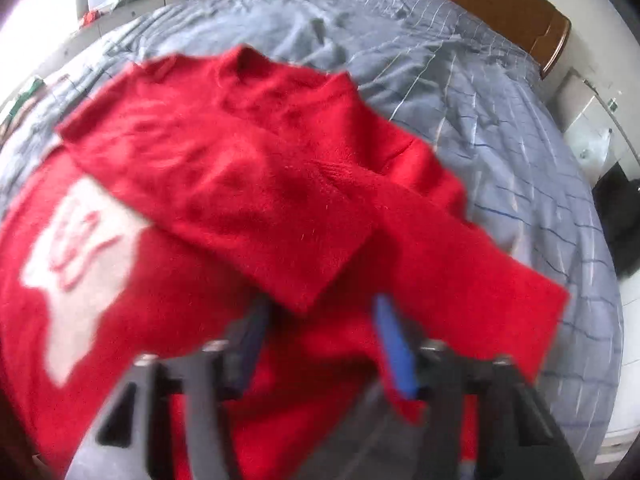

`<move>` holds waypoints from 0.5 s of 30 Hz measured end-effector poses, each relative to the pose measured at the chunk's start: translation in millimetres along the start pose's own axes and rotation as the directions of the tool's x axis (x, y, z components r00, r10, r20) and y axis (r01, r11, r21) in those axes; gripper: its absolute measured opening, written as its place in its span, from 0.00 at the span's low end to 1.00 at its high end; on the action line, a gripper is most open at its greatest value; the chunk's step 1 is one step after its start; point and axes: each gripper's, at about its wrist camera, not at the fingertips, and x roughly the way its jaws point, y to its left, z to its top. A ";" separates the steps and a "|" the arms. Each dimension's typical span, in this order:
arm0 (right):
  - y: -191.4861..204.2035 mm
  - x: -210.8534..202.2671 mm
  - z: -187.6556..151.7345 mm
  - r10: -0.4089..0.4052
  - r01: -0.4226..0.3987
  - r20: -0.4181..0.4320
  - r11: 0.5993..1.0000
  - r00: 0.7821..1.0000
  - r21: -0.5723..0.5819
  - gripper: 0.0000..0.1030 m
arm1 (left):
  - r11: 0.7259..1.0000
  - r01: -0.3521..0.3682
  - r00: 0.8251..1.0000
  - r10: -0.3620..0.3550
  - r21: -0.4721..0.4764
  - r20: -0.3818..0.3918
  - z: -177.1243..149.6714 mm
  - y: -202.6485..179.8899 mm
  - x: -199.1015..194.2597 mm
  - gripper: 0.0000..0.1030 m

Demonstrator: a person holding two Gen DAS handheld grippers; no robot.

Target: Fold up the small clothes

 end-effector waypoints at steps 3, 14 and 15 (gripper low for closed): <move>-53.0 -23.3 -4.0 0.009 -0.035 0.106 0.969 0.994 0.245 0.08 | 1.000 0.010 1.000 -0.010 -0.004 0.001 0.5 2.0 0.2 0.89; -232.1 -107.3 -188.8 -0.143 0.055 0.048 0.637 0.989 0.769 0.33 | 1.000 0.015 1.000 -0.015 -0.012 0.007 0.7 1.9 2.6 0.89; -235.4 -108.6 -201.7 -0.113 0.004 0.082 0.607 0.990 0.794 0.46 | 1.000 0.013 1.000 -0.013 -0.011 0.007 0.5 1.7 2.5 0.89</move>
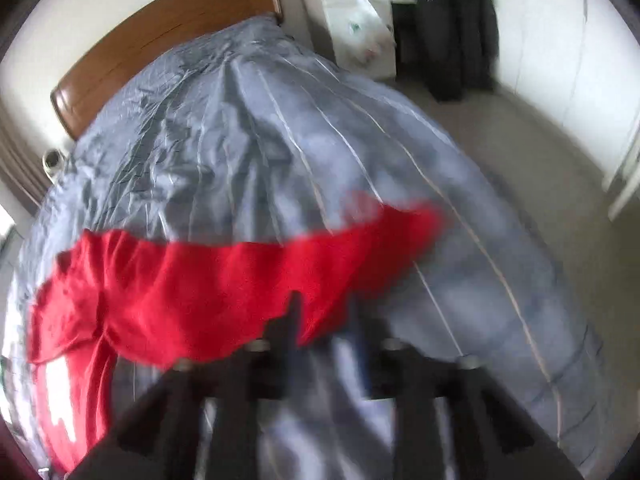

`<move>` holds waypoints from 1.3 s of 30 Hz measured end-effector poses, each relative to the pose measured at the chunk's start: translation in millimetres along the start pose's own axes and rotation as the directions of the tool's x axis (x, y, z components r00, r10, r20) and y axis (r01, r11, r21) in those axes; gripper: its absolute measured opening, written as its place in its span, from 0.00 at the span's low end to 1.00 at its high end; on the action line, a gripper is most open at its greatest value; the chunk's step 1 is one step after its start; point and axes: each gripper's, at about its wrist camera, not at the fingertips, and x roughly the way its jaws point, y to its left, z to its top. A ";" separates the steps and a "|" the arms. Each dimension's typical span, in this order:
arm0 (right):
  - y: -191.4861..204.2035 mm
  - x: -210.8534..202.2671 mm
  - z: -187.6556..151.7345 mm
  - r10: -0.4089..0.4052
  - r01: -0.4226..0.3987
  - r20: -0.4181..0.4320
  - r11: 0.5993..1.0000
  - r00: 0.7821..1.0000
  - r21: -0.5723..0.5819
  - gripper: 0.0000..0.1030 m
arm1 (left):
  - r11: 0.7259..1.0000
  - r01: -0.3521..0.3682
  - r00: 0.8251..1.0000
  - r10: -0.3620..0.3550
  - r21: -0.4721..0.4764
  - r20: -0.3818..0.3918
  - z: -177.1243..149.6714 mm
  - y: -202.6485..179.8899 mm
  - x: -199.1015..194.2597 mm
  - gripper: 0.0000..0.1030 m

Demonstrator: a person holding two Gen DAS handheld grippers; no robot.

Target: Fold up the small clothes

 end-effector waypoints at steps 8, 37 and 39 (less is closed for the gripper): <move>-66.4 12.6 -27.2 0.279 -0.294 0.108 0.814 0.954 0.501 0.57 | 1.000 -0.025 1.000 0.025 0.016 0.012 -1.2 -3.2 0.8 0.90; 11.1 -95.0 -62.0 -0.310 0.344 0.278 0.935 0.909 -0.081 0.76 | 0.975 0.007 0.994 -0.031 0.222 0.102 122.5 -54.4 -42.7 0.95; 33.6 -111.4 -77.9 -0.276 0.327 0.286 0.934 0.917 -0.146 0.77 | 0.977 0.062 0.995 -0.077 0.202 0.067 124.1 -63.8 -34.1 0.95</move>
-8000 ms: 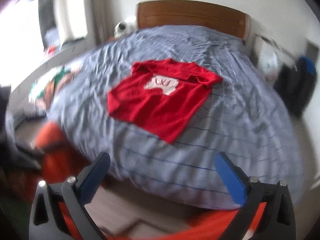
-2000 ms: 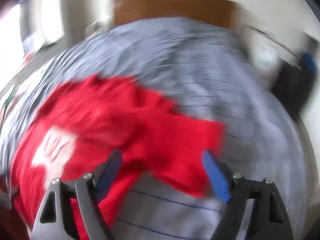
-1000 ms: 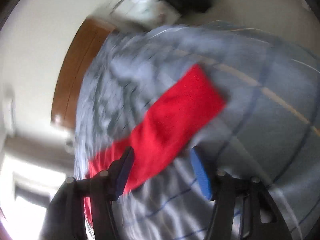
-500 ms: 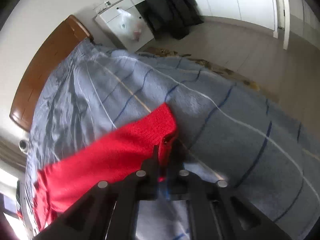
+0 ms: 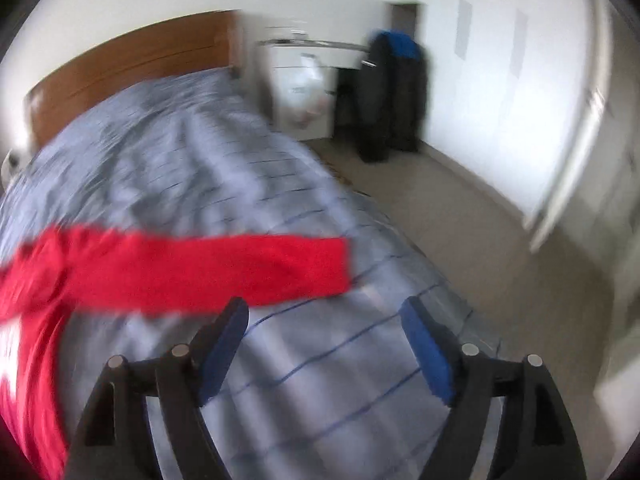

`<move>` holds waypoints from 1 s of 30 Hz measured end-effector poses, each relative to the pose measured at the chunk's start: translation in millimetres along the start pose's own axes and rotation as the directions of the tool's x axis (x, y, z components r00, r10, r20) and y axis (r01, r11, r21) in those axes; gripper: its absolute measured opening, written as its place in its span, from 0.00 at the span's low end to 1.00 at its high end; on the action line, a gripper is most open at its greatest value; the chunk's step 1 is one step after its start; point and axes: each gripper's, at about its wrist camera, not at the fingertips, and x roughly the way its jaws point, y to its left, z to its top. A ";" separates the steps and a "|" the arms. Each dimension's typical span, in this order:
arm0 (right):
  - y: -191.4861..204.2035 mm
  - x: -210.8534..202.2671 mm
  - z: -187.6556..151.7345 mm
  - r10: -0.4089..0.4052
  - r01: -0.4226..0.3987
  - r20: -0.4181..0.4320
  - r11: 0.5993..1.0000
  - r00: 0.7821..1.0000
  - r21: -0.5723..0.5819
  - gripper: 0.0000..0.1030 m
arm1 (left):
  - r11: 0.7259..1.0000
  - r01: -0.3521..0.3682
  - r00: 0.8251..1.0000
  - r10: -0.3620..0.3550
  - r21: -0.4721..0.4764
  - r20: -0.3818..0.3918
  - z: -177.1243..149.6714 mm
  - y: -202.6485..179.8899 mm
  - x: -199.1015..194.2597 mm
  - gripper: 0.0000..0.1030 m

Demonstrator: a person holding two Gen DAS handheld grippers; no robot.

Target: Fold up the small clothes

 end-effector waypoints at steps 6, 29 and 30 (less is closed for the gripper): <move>33.0 -39.9 -13.4 -0.036 0.038 0.037 0.997 0.999 -0.061 0.85 | 0.996 -0.025 0.998 0.030 0.087 -0.054 -11.1 -31.3 14.8 0.95; 30.2 -48.6 -25.6 -0.172 0.171 0.004 0.979 0.985 -0.113 0.85 | 0.995 -0.034 0.992 0.045 0.097 -0.116 -31.7 -41.6 20.1 0.95; 29.8 -50.0 -25.1 -0.174 0.174 0.006 0.978 0.985 -0.111 0.85 | 0.995 -0.035 0.992 0.046 0.095 -0.118 -32.2 -40.9 20.7 0.95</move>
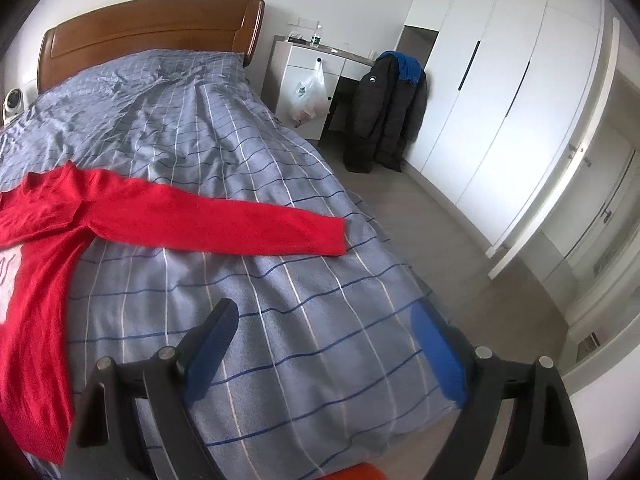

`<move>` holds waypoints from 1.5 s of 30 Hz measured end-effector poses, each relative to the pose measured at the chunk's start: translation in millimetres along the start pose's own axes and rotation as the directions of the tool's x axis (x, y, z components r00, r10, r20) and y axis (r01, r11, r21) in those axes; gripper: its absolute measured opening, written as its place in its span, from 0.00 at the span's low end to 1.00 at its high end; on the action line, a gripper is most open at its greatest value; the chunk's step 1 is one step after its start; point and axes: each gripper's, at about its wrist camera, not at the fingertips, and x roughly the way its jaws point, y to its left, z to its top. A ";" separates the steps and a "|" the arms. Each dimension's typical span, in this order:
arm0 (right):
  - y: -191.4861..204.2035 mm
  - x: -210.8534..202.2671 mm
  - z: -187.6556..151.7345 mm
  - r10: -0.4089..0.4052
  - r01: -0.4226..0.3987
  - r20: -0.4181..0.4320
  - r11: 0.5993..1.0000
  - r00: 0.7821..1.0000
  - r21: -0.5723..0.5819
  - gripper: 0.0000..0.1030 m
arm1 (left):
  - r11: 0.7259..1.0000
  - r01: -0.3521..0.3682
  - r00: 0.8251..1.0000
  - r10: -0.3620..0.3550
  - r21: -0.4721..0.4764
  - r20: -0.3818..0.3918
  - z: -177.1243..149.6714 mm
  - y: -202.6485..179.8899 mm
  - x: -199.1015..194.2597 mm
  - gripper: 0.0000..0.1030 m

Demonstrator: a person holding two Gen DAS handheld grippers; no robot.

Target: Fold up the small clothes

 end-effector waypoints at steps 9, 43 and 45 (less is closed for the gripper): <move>-3.1 -3.8 1.1 -0.013 0.013 0.001 1.000 1.000 -0.001 0.85 | 1.000 -0.002 1.000 0.002 -0.001 -0.016 -4.5 -0.1 4.9 0.95; 77.3 -2.0 -91.0 0.285 -0.295 -0.105 0.950 0.953 -0.099 0.85 | 0.997 0.029 0.999 -0.030 0.077 0.017 171.6 -17.2 117.1 0.07; 79.9 -5.6 -89.2 0.293 -0.300 -0.077 0.948 0.953 -0.107 0.85 | 1.000 0.018 0.999 -0.017 -0.020 0.042 161.8 27.7 97.7 0.07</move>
